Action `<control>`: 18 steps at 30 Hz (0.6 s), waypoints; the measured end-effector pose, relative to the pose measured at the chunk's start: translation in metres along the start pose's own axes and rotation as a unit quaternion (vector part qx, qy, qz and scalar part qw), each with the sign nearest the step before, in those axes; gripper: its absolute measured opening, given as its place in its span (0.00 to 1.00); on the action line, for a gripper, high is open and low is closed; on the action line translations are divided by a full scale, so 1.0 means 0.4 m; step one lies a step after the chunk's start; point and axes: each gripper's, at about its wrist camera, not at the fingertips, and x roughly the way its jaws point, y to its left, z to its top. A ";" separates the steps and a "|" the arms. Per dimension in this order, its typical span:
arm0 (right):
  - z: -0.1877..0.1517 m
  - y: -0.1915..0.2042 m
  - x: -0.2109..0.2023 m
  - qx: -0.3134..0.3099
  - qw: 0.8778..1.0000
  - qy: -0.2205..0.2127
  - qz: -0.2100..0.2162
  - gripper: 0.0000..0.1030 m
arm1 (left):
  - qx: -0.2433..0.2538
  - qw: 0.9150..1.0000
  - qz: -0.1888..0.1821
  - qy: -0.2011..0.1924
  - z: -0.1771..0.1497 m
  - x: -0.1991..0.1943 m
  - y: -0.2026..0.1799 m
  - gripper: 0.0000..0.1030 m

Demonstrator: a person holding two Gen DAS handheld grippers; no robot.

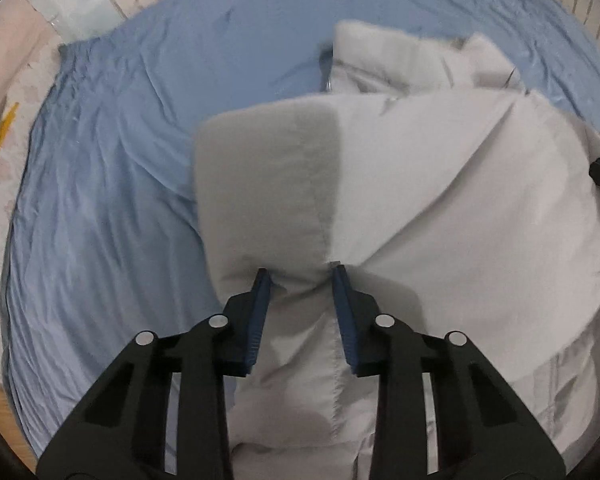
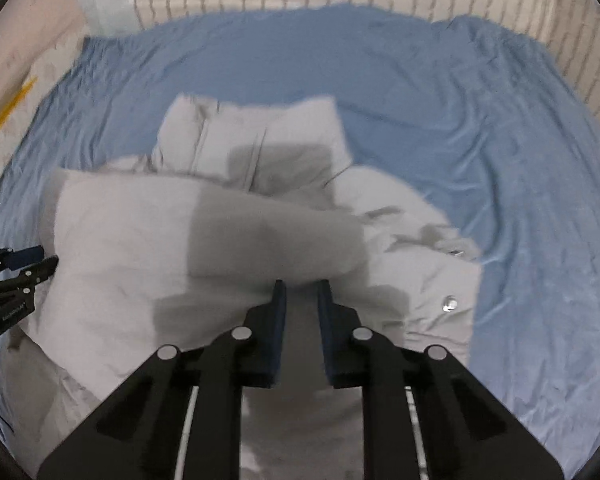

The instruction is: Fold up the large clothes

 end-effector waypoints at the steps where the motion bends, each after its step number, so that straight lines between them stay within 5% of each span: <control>1: 0.000 0.001 0.025 0.002 1.000 0.012 0.006 0.14 | -0.003 1.000 -0.001 0.005 0.002 0.014 -0.001 0.31; 18: 0.021 0.015 0.159 -0.020 0.998 0.059 -0.006 0.13 | 0.022 0.999 0.002 0.036 0.014 0.105 -0.020 0.31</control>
